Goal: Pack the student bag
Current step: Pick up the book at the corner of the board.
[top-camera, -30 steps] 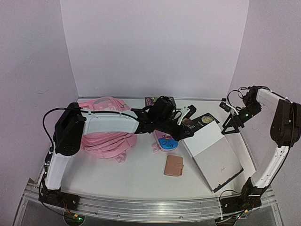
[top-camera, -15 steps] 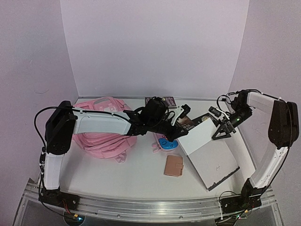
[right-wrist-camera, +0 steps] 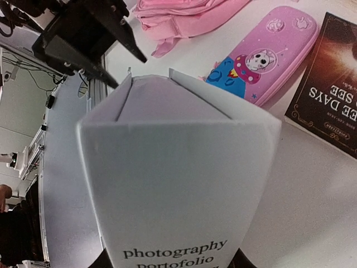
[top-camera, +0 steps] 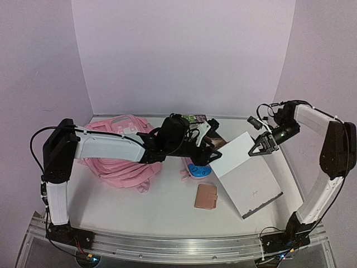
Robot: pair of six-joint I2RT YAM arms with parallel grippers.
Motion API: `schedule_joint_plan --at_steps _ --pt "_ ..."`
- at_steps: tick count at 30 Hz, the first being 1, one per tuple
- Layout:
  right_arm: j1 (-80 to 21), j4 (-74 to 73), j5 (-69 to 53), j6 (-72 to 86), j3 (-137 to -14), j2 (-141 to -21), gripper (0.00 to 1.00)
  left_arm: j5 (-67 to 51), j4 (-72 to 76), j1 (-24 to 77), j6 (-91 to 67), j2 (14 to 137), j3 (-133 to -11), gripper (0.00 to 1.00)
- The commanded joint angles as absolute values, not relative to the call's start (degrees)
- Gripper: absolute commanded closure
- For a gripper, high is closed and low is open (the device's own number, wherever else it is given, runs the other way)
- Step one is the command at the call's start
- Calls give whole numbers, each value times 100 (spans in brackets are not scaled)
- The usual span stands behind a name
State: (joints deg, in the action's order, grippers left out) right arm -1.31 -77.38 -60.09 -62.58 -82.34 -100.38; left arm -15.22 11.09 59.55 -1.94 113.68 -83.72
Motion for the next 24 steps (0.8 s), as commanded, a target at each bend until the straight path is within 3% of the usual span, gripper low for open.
schedule_joint_plan --at_steps 1,4,5,14,20,24 --pt "-176 -9484 -6384 -5868 -8792 -9511 100 -1285 674 5924 -218 10881 -8969 27" --pt "-178 -9489 -6489 -5745 -8989 -9283 100 -1284 106 5902 -309 10704 -9127 3" --pt "-191 -9487 -6520 -5706 -9052 -9204 100 -1378 -45 5869 -376 10623 -9154 1" --pt "-972 -9477 -6438 -5586 -9358 -8760 100 -2130 -1611 5625 -626 10292 -9553 0" --pt "-1466 -9469 -6259 -5665 -9598 -8932 100 -3412 -1628 5625 -995 10487 -9569 1" --pt "-1796 -9466 -6144 -5720 -9760 -9039 100 -3989 -1503 5625 -1208 10612 -9569 17"
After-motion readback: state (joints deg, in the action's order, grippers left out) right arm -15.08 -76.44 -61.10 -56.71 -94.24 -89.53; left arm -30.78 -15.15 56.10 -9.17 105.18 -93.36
